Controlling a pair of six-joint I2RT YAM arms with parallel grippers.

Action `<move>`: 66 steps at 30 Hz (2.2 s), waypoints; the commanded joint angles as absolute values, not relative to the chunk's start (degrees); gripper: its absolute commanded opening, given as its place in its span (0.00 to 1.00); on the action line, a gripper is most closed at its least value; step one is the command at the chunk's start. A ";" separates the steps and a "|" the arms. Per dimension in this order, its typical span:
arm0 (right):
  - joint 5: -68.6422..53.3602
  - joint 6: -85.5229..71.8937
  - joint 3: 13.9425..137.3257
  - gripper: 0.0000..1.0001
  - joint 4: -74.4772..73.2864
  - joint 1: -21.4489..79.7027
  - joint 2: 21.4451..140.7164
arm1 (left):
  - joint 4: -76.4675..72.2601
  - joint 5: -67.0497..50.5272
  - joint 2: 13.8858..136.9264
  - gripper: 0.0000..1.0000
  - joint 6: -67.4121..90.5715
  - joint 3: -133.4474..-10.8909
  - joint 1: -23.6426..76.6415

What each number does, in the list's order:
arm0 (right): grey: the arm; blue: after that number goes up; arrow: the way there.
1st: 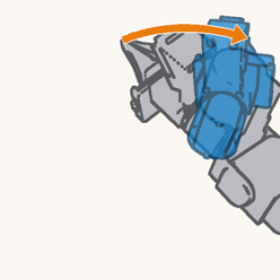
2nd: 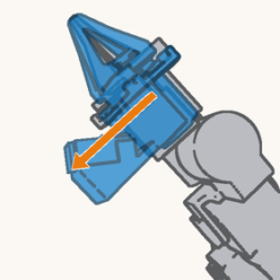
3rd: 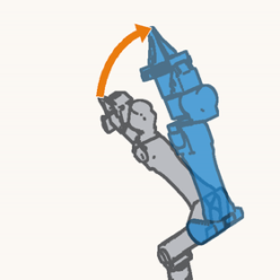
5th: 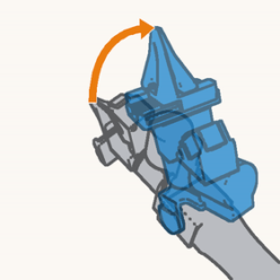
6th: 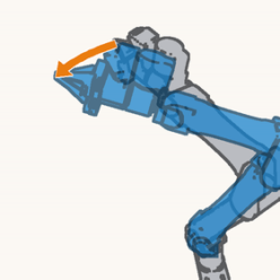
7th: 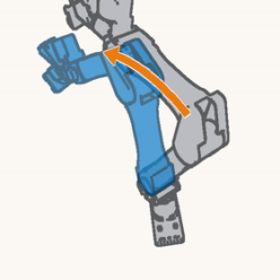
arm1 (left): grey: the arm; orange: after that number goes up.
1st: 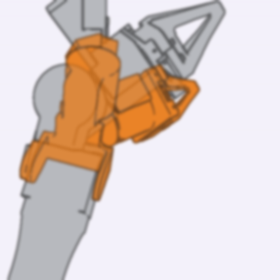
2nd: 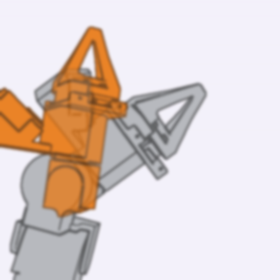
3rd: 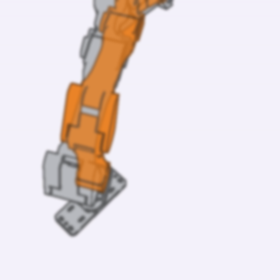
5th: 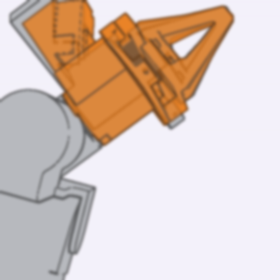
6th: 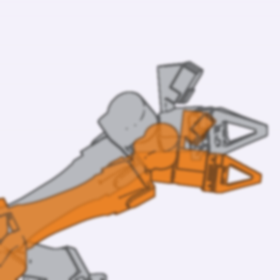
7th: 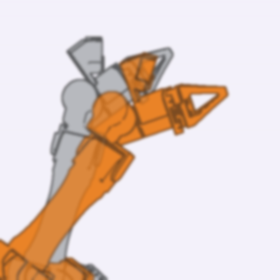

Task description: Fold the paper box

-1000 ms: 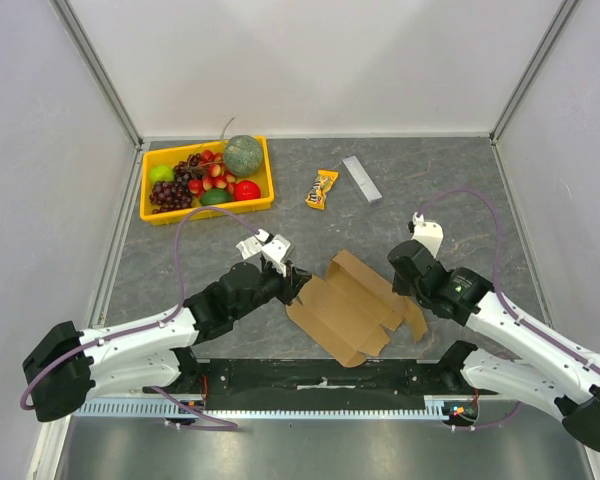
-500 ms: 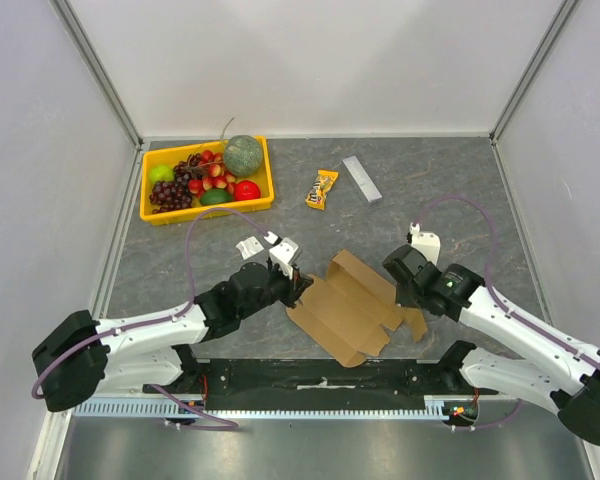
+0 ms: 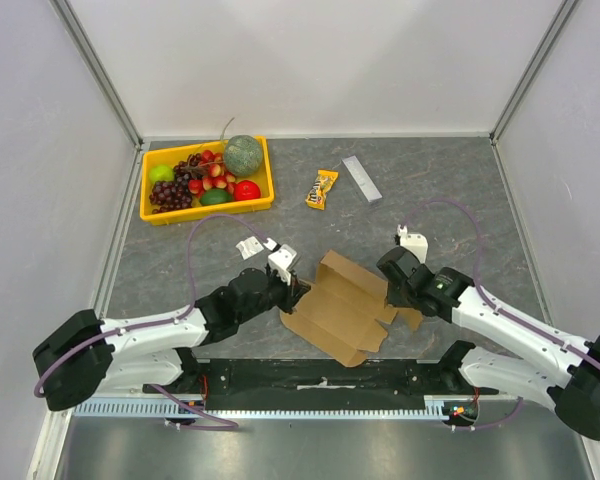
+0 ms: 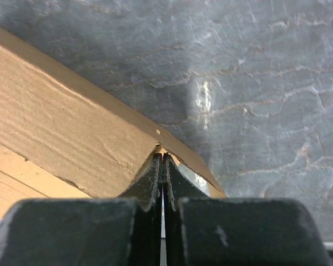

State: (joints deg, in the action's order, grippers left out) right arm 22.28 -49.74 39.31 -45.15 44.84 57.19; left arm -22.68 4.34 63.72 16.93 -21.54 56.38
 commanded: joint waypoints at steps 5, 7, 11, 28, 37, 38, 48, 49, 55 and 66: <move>20.49 -36.93 38.23 0.00 -26.39 45.17 59.93 | -19.78 5.97 53.45 0.02 18.37 -20.13 56.60; 18.47 -33.41 38.41 0.00 -22.43 45.09 62.04 | -17.85 6.24 49.51 0.02 18.28 -19.95 56.43; 16.61 -28.31 39.55 0.00 -16.71 45.09 66.61 | -14.16 7.47 41.94 0.02 18.54 -19.16 56.51; 3.95 -11.95 46.40 0.00 4.13 44.91 82.52 | -7.56 11.78 41.22 0.02 15.03 -23.47 56.51; 15.55 -20.03 40.97 0.00 -3.33 44.82 70.68 | -7.82 11.78 45.44 0.02 13.62 -25.66 56.51; 15.56 -20.65 40.35 0.00 -4.99 44.82 68.40 | -8.00 11.95 45.27 0.02 13.62 -25.75 56.51; 21.96 -33.91 37.09 0.15 -12.22 61.94 59.23 | -7.91 14.59 42.72 0.02 14.06 -26.72 56.34; 23.71 -36.71 36.65 0.19 -12.04 65.36 59.85 | -7.56 14.33 42.80 0.02 14.32 -26.72 56.42; 36.63 -47.53 36.29 0.44 -10.19 77.68 67.66 | -6.24 13.71 40.52 0.02 16.17 -25.93 56.51; 50.10 -60.21 44.91 0.69 -13.28 89.29 88.14 | -3.17 15.29 36.21 0.02 16.44 -24.61 56.43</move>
State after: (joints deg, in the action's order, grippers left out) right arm 43.20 -54.08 41.06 -14.24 88.25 84.25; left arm -4.36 13.54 37.28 15.42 -24.47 56.38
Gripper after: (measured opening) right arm 0.692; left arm 0.025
